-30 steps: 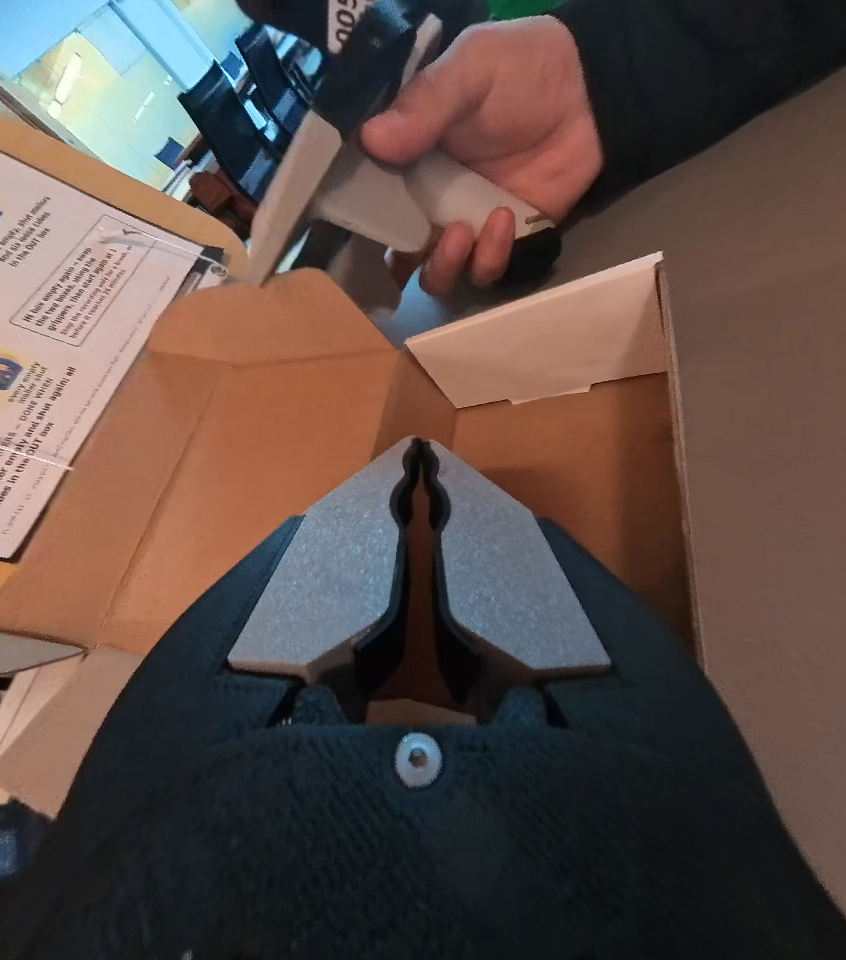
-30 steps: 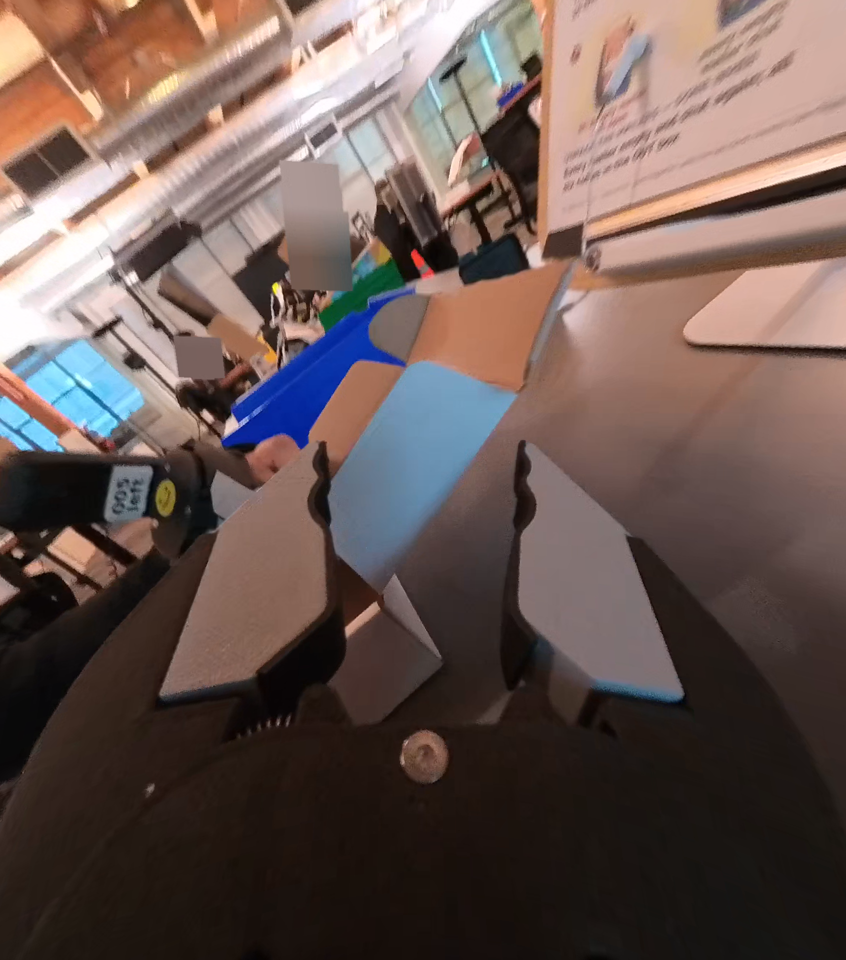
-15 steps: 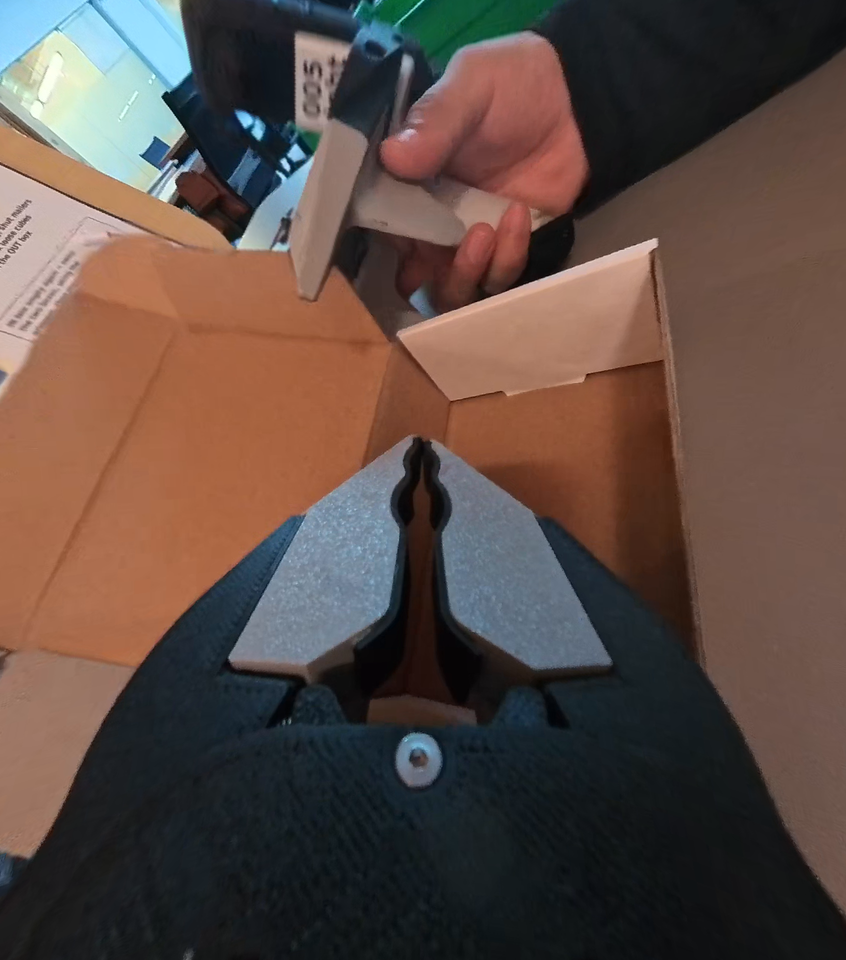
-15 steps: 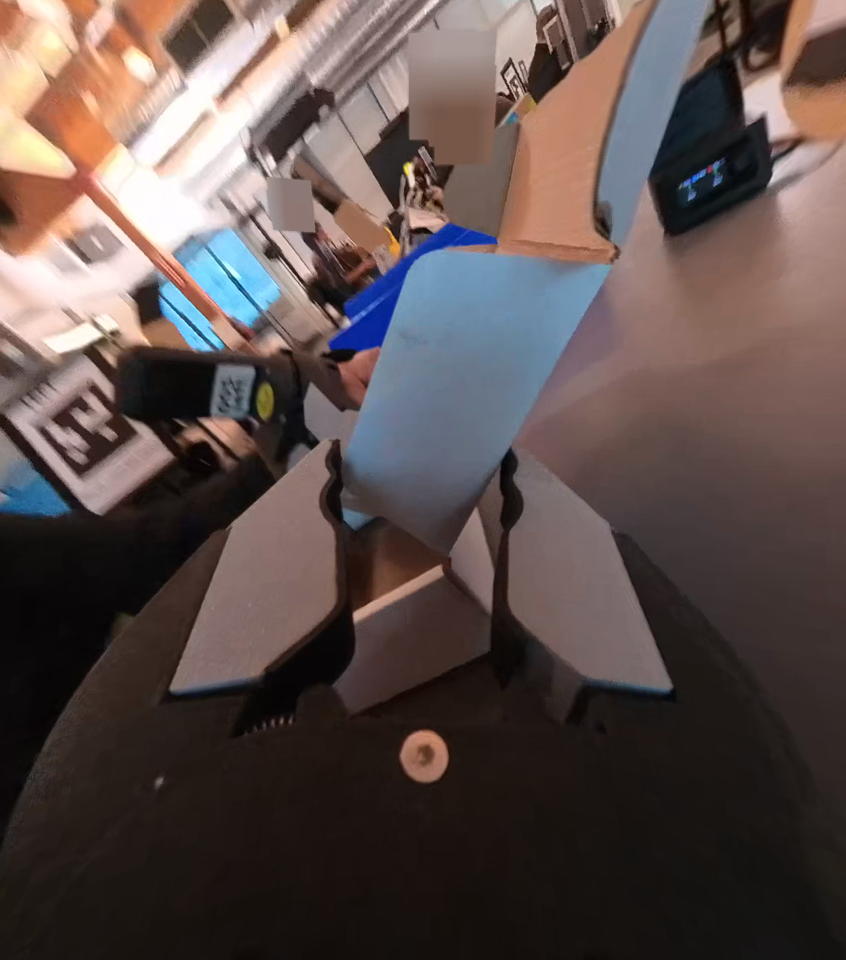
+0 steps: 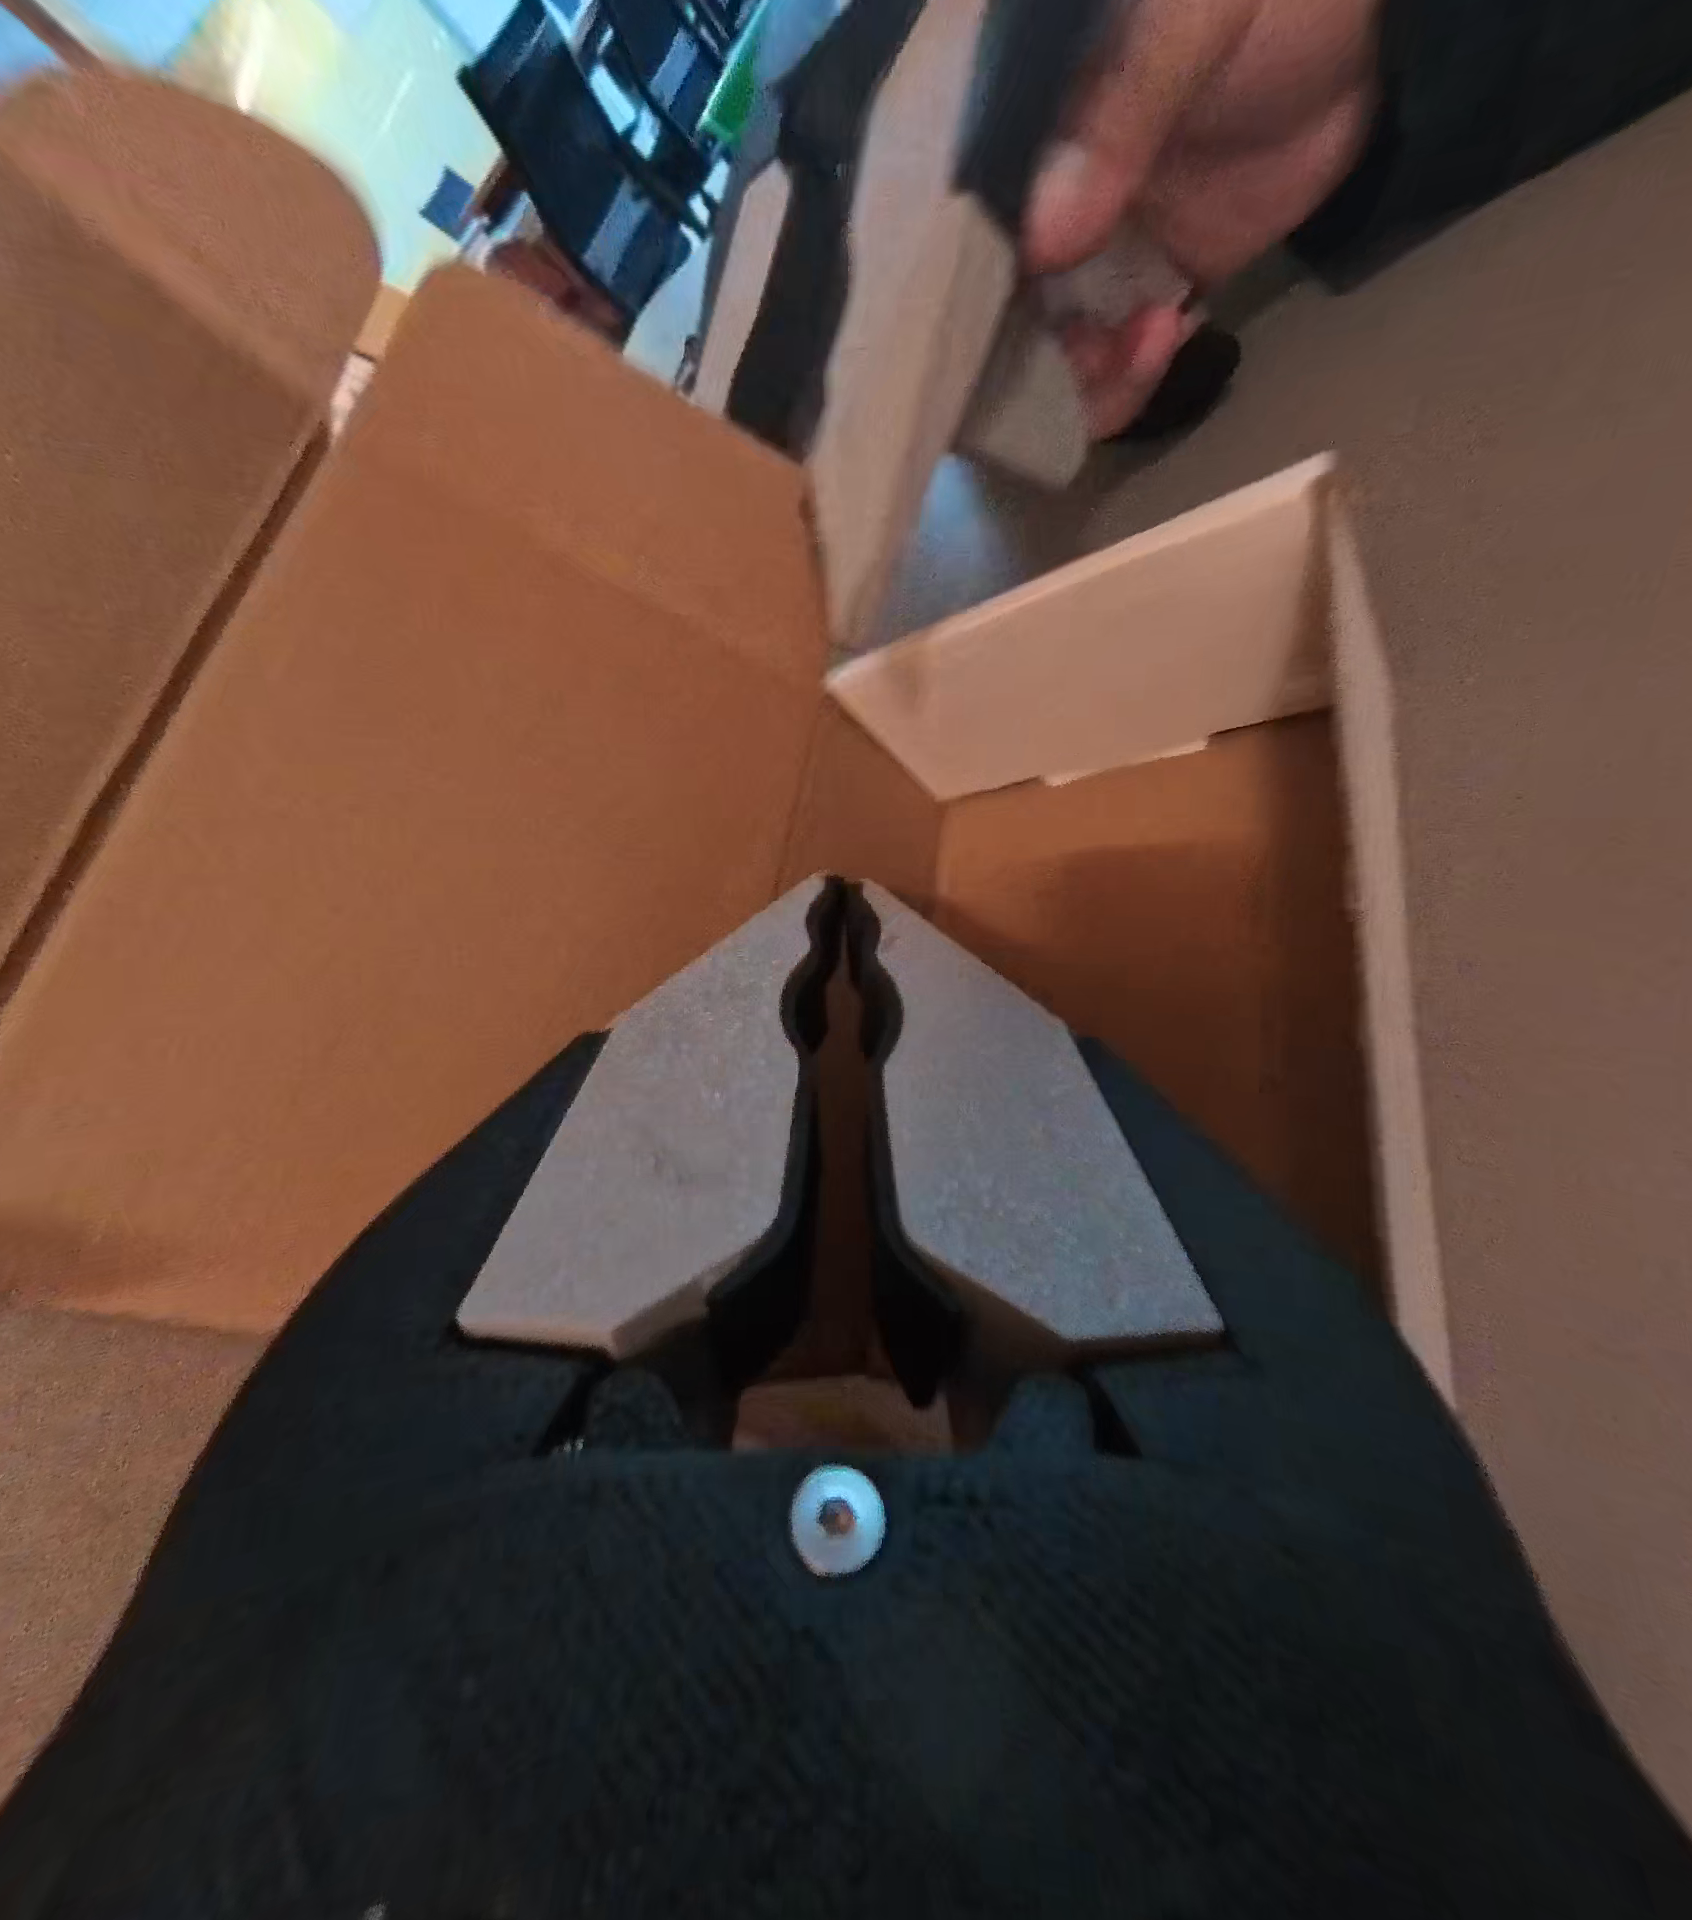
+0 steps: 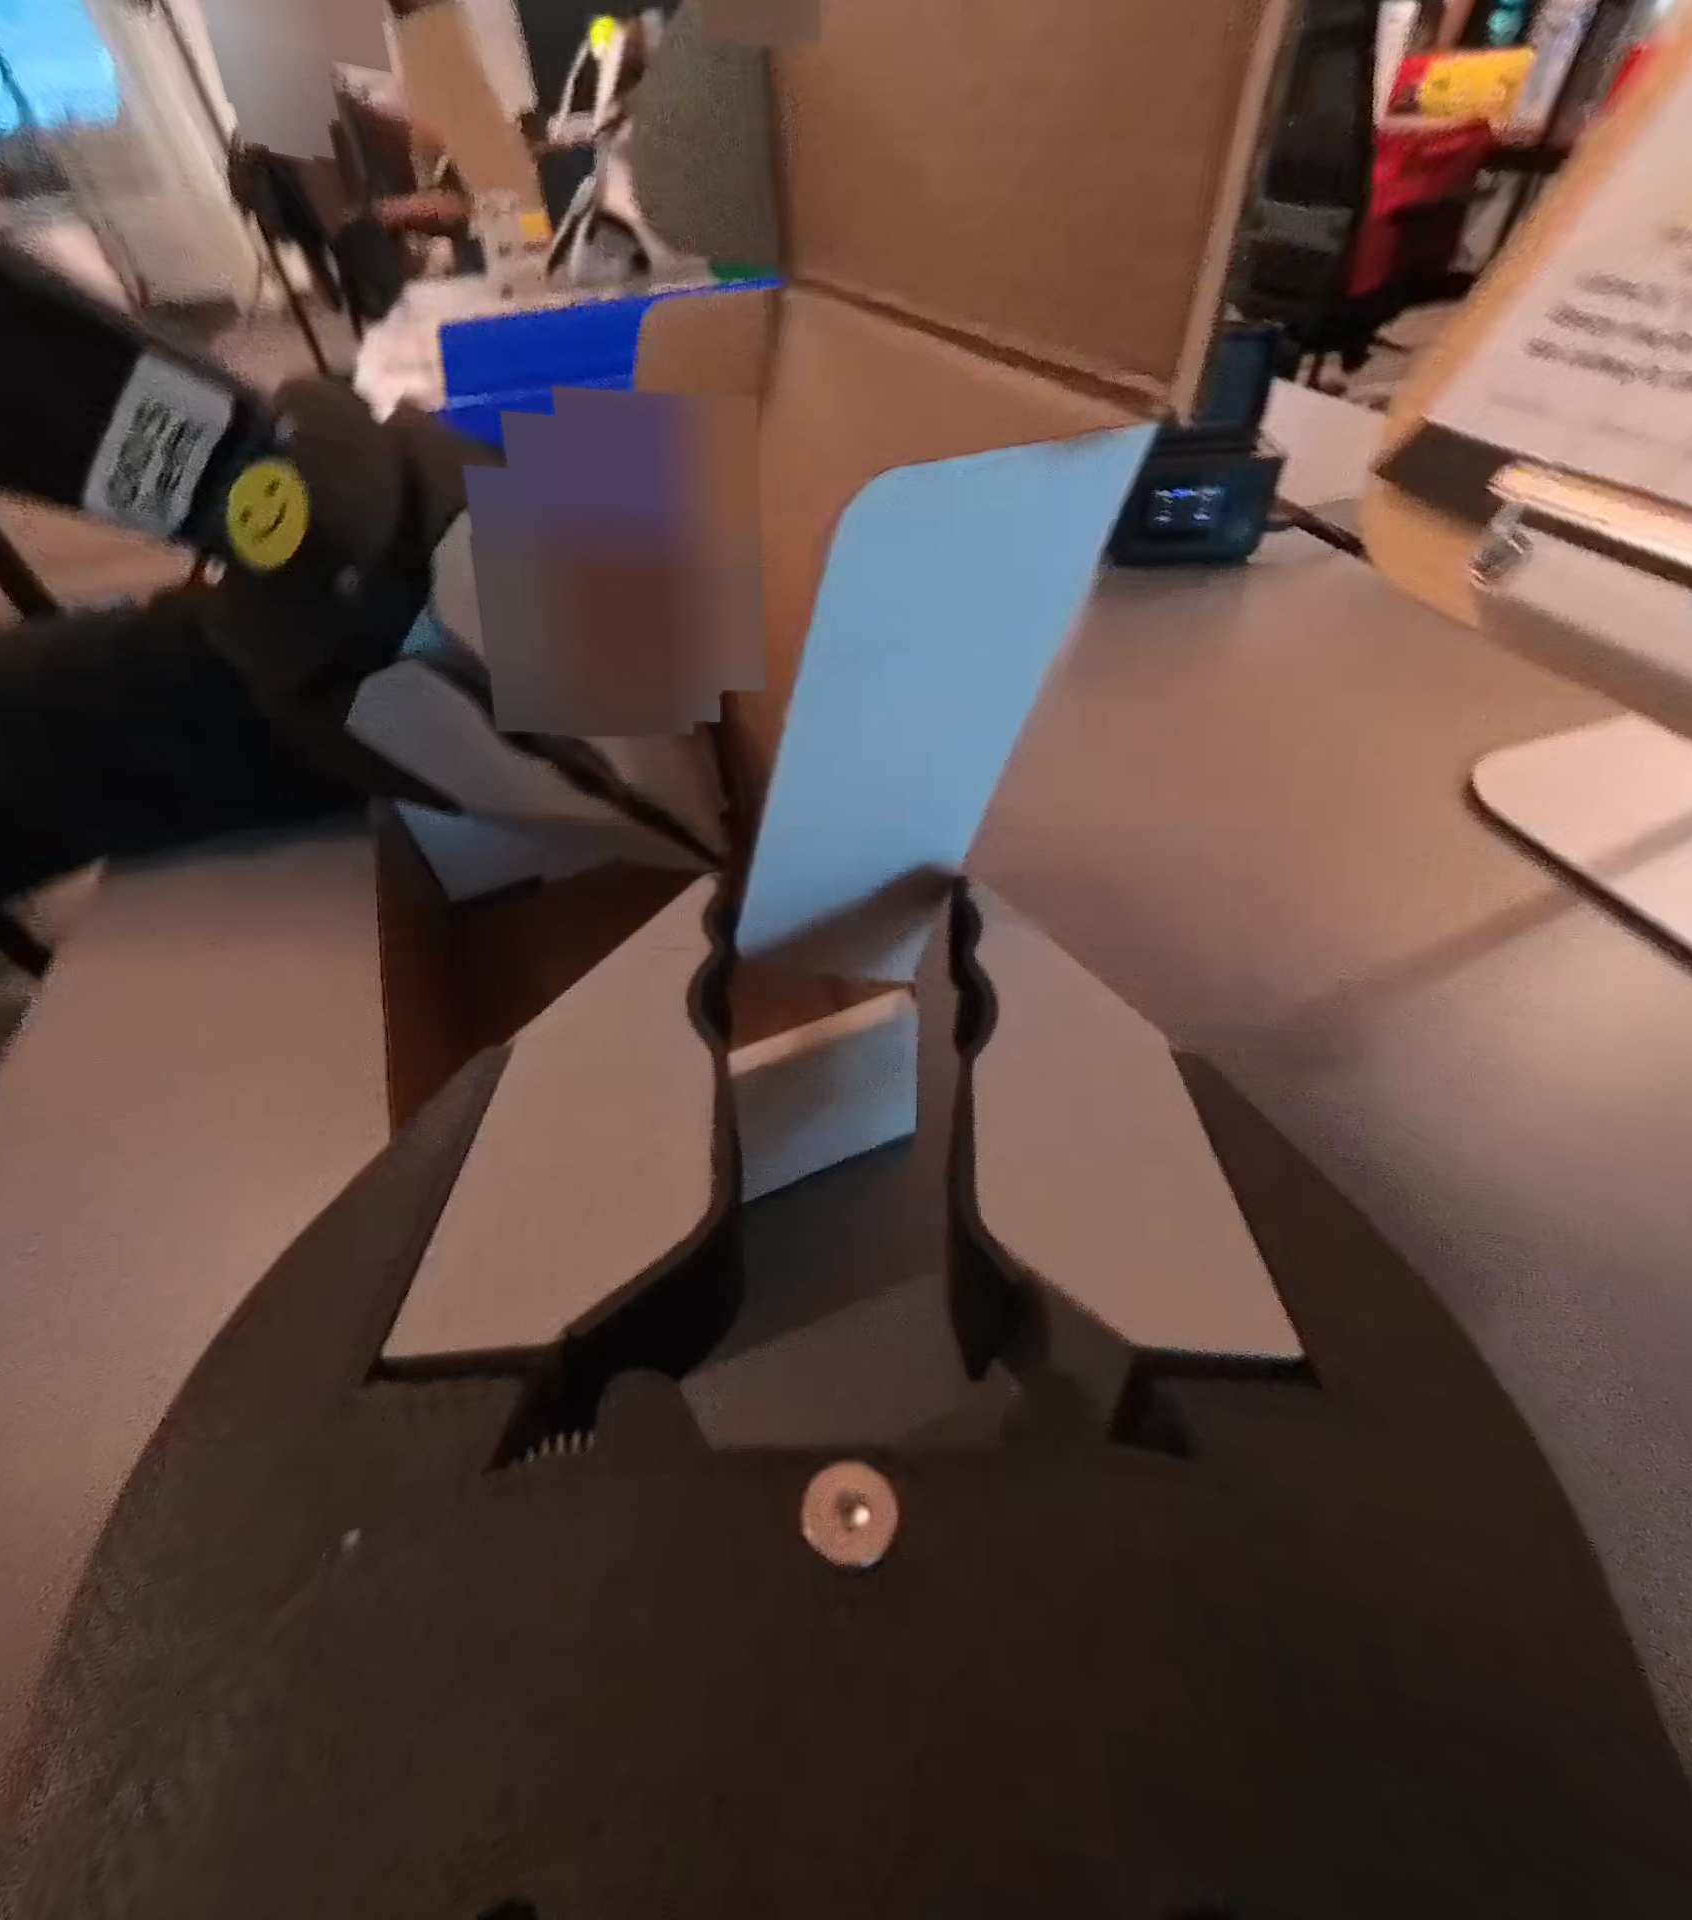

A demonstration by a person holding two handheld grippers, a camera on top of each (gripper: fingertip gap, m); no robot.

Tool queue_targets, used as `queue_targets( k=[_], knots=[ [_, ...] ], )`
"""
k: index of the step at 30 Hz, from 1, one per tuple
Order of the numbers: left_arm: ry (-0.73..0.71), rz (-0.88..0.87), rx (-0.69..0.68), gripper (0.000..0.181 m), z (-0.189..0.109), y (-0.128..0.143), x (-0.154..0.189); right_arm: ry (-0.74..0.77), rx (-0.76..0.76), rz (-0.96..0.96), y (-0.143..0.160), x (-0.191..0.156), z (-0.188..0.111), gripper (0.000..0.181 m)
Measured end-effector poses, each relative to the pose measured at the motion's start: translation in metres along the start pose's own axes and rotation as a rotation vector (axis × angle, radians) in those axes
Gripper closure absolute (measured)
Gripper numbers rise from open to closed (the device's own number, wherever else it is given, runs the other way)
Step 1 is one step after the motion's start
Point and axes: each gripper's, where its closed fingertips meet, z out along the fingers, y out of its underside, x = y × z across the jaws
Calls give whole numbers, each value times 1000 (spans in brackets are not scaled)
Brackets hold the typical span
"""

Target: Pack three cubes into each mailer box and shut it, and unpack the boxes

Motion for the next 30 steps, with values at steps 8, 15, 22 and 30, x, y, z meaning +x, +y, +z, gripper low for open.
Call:
queue_targets(
  k=[8,15,22,30],
  knots=[
    [-62,43,-12,181,-1,1,-8,57,213,133,-32,27,-32,136],
    [-94,-6,15,181,-7,-1,-18,141,246,106,-37,35,-38,141],
    [-150,-28,52,181,-18,-6,-32,191,268,74,-41,39,-45,150],
    [-165,-59,66,181,-21,-7,-36,205,338,137,-49,47,-55,150]
  ],
)
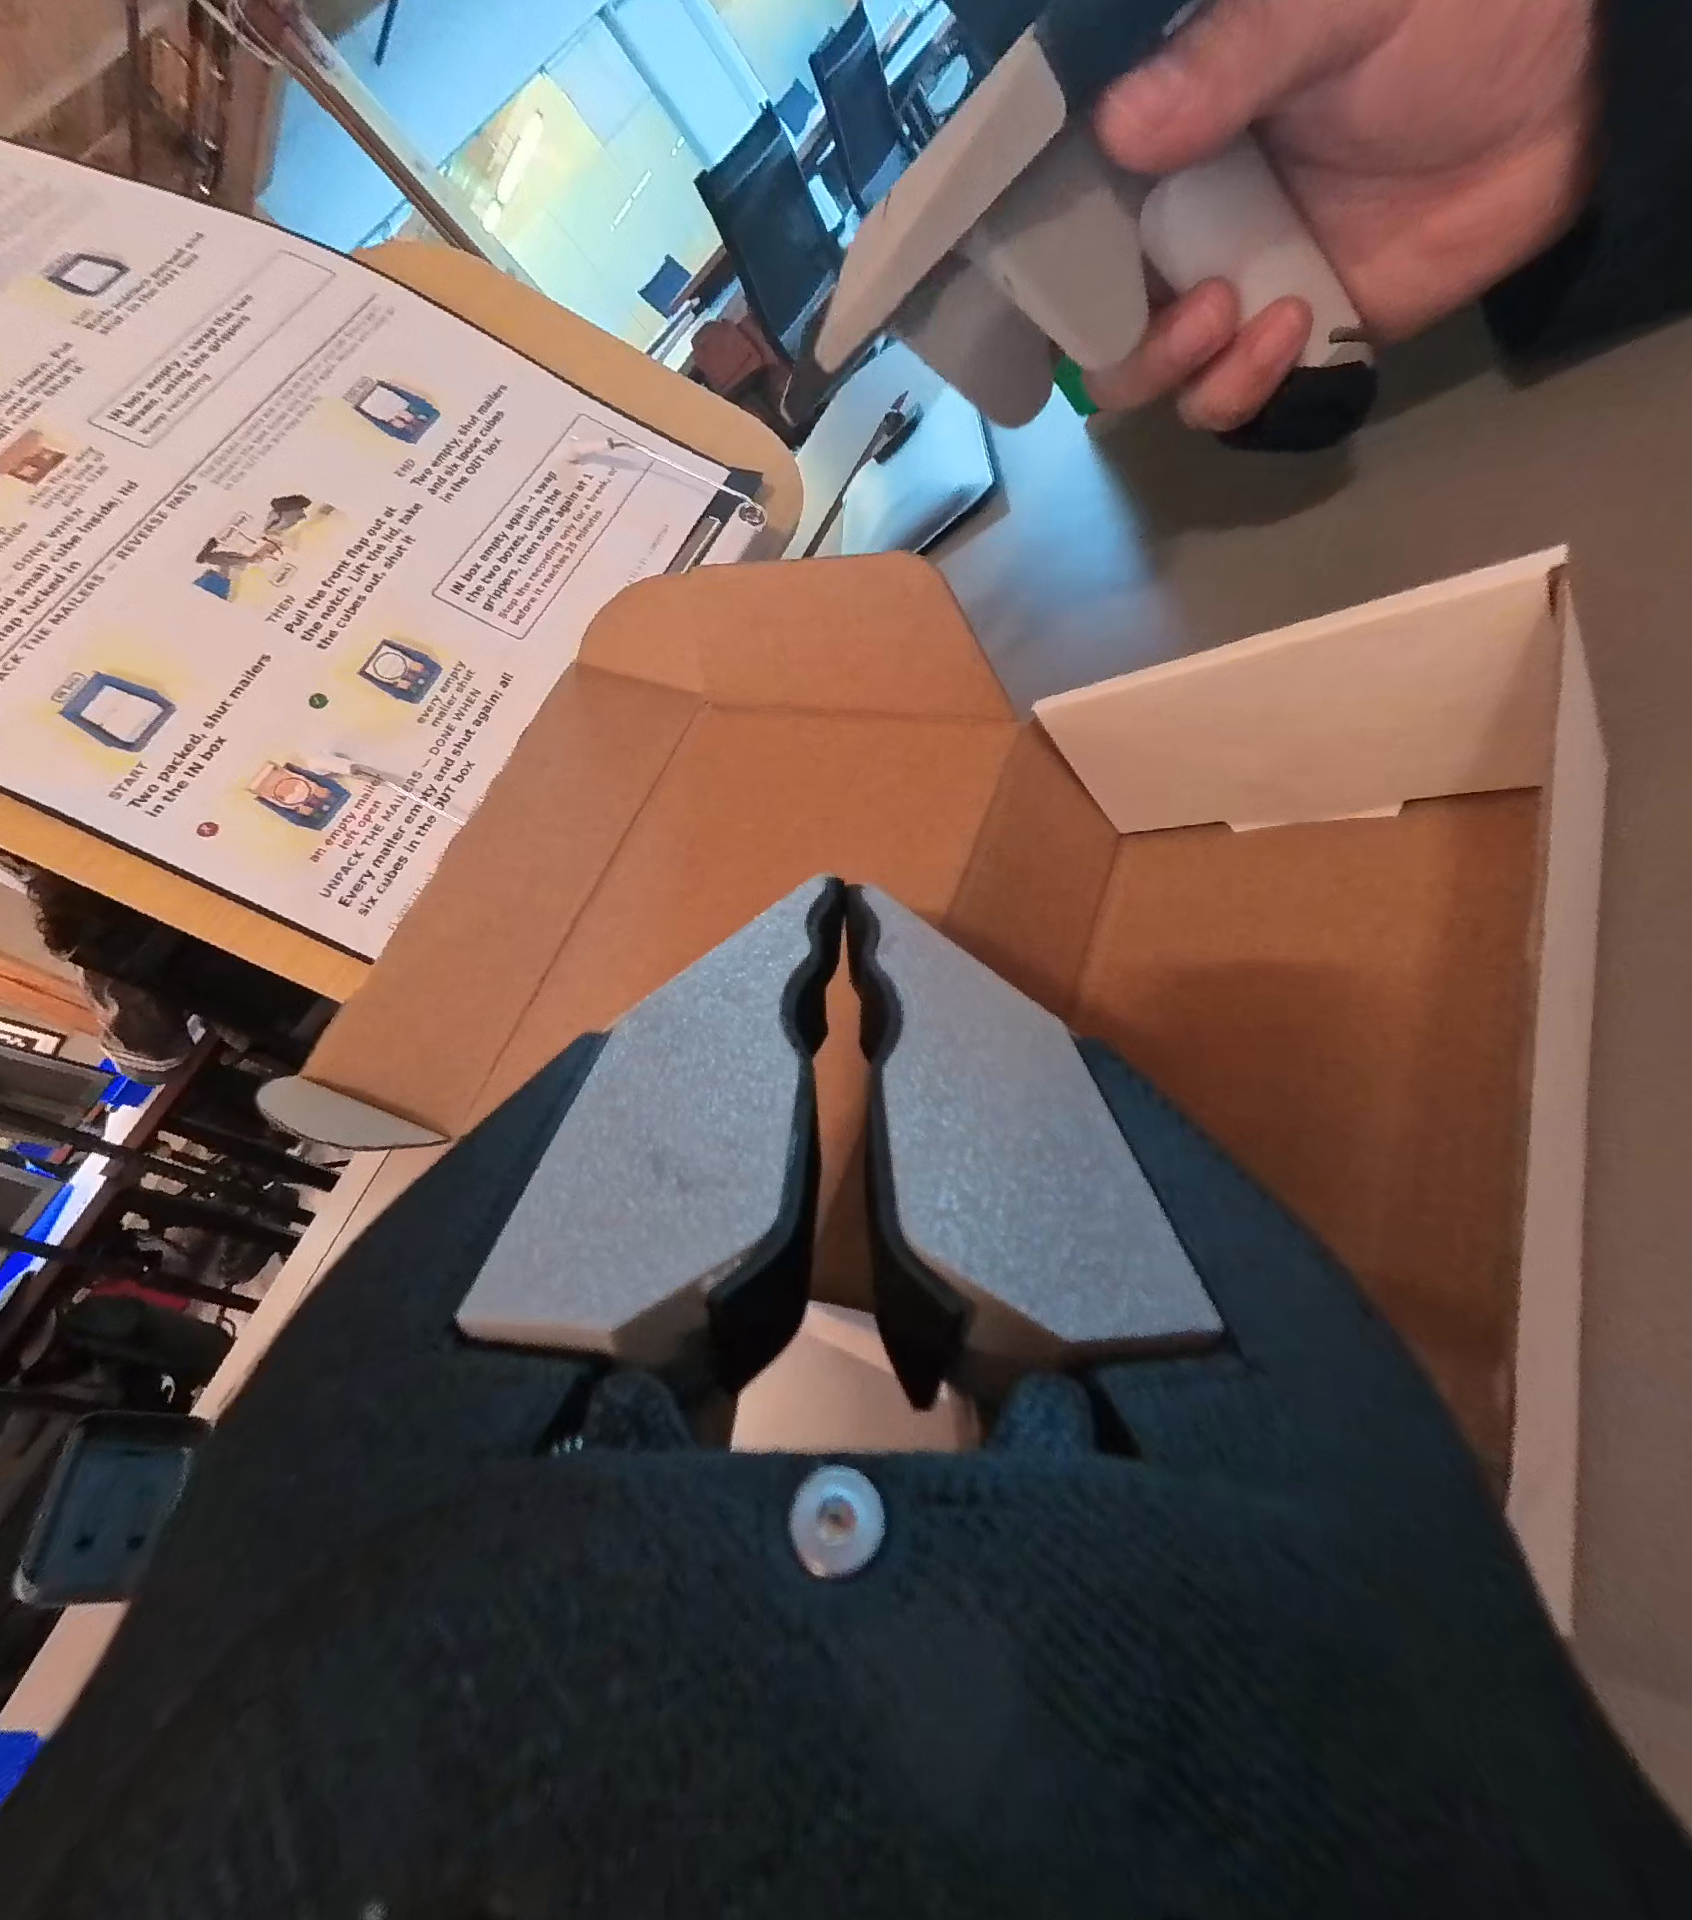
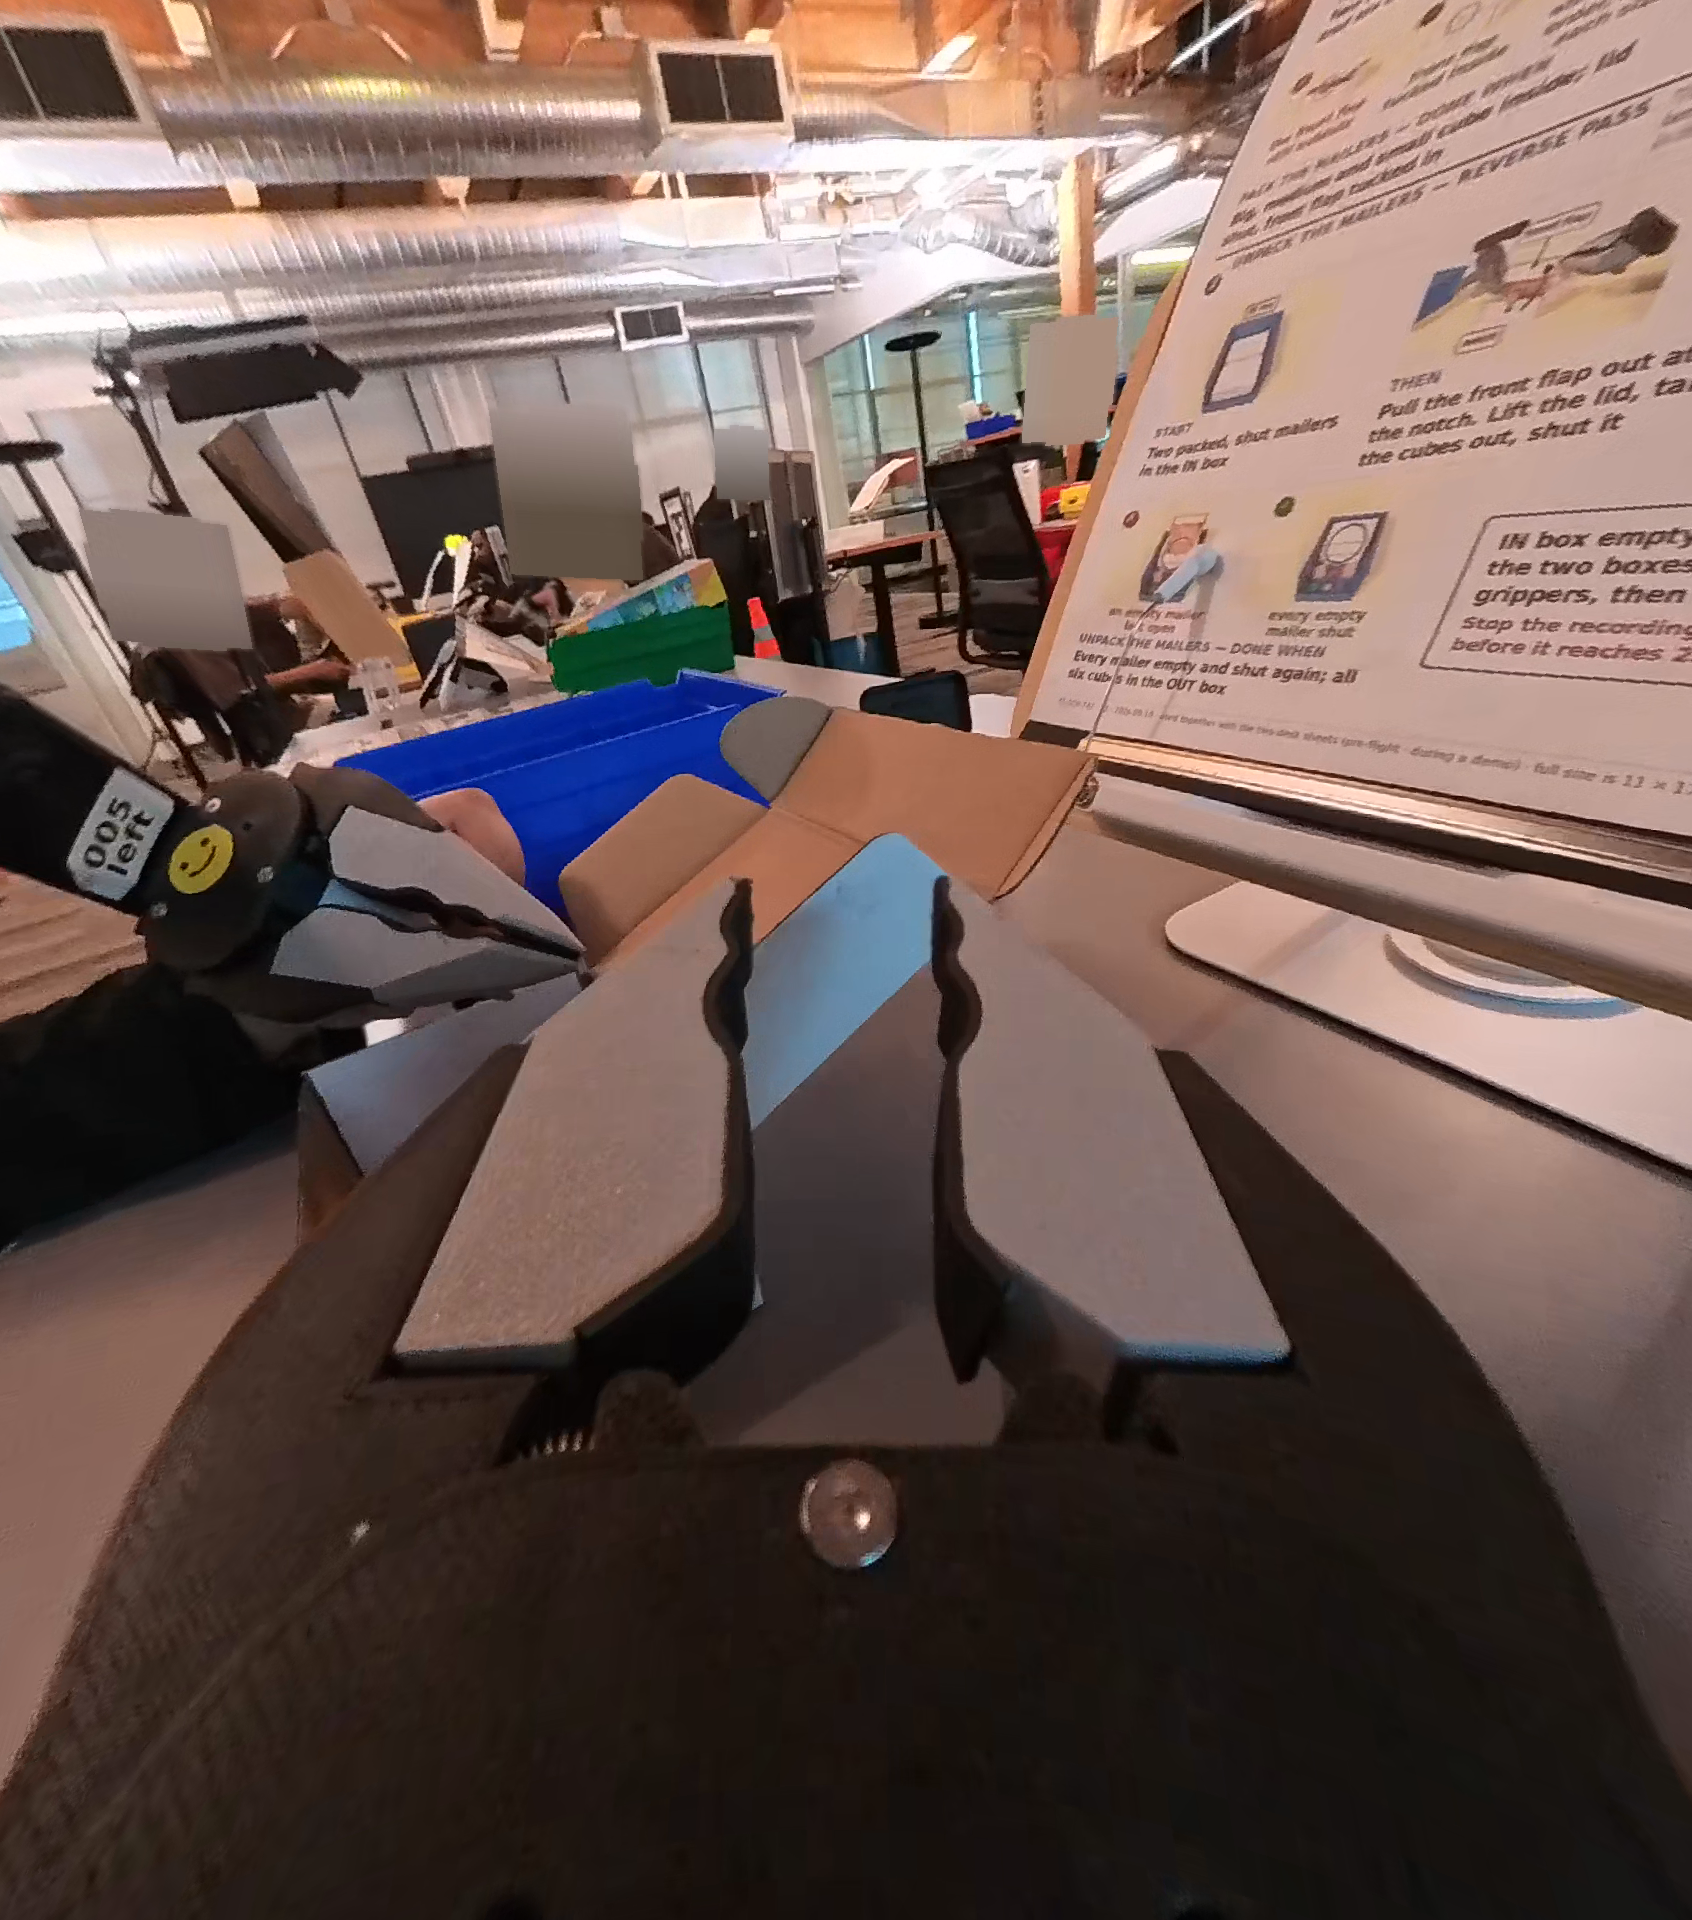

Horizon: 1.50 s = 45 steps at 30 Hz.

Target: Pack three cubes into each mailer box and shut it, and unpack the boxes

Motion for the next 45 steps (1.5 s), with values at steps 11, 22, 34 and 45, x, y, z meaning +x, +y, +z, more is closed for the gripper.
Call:
queue_targets(
  k=[11,22,34,45],
  knots=[
    [-161,-17,18,181,-7,-4,-28,296,-267,-145,48,50,-1,145],
    [-392,-211,-8,181,-26,13,-78,268,-370,-128,61,74,-10,140],
    [-462,-256,40,181,-35,7,-89,226,-352,4,59,83,-12,132],
    [-544,-470,66,130,-62,10,-96,253,-401,-98,65,79,-9,119]
  ],
)
